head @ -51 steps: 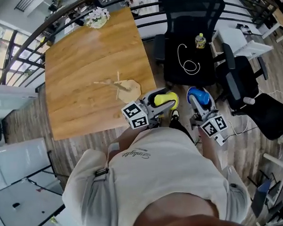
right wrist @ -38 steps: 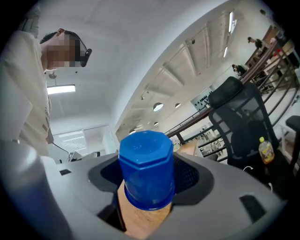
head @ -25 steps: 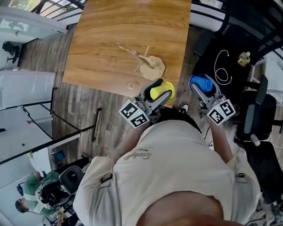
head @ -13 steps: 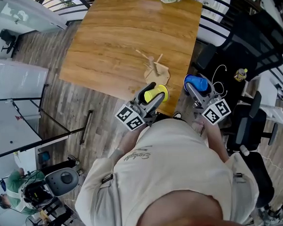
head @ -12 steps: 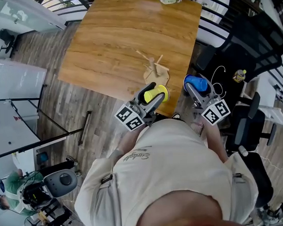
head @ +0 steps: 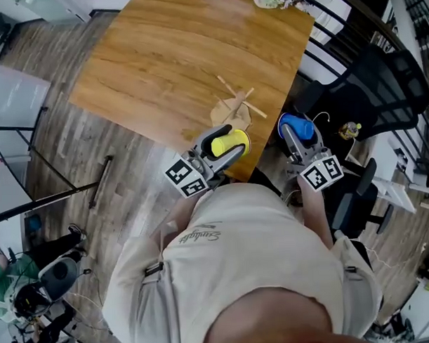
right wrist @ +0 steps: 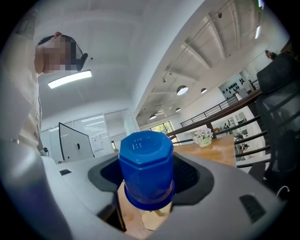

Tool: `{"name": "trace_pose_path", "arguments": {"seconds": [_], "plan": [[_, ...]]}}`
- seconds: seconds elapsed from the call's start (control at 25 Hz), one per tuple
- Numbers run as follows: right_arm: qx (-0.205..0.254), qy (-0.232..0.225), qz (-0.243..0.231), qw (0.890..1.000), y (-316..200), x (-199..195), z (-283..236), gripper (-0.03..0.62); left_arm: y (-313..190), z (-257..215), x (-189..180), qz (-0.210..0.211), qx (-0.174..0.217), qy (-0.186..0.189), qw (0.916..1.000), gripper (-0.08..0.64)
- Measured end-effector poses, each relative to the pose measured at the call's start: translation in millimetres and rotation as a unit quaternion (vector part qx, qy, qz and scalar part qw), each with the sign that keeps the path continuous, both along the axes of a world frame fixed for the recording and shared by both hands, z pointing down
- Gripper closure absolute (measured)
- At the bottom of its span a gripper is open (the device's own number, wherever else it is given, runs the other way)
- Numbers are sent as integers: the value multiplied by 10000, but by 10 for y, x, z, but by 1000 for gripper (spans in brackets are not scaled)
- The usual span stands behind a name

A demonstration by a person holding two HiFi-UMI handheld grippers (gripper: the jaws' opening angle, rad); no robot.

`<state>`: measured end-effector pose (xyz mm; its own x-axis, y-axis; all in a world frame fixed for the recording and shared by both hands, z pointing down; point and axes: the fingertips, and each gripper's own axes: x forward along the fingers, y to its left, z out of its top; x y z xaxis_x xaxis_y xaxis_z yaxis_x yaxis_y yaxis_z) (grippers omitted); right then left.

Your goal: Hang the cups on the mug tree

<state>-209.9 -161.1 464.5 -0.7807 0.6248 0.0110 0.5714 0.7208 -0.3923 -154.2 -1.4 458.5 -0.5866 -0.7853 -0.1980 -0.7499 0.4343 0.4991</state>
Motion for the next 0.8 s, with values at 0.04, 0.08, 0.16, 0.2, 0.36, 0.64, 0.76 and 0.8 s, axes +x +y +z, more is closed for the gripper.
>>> {"name": "trace_pose_path", "arguments": {"seconds": [0.04, 0.08, 0.16, 0.2, 0.36, 0.64, 0.76, 0.8], "plan": [[-15, -21, -66, 10000, 8, -95, -7, 308, 24, 23, -47, -98, -19, 35, 9999, 288], [-38, -33, -158, 9999, 21, -178, -12, 308, 49, 38, -89, -249, -2, 99, 9996, 288], [-53, -46, -384, 9992, 62, -310, -29, 310, 96, 44, -130, -608, 113, 256, 9978, 288], [-39, -69, -495, 9987, 100, -375, -52, 310, 117, 33, -135, -744, 157, 310, 9966, 288], [-65, -230, -868, 9959, 377, -603, -169, 310, 207, -42, -69, -885, 35, 363, 9954, 288], [-169, 21, -1558, 9876, 644, -899, 21, 308, 280, -151, -114, -1450, -132, 297, 9889, 288], [-136, 405, -1765, 9834, 776, -984, 218, 307, 344, -206, -104, -1622, -62, 304, 9863, 288], [-173, 461, -1789, 9826, 807, -1004, 251, 307, 374, -216, -98, -1698, -19, 313, 9850, 288]]}}
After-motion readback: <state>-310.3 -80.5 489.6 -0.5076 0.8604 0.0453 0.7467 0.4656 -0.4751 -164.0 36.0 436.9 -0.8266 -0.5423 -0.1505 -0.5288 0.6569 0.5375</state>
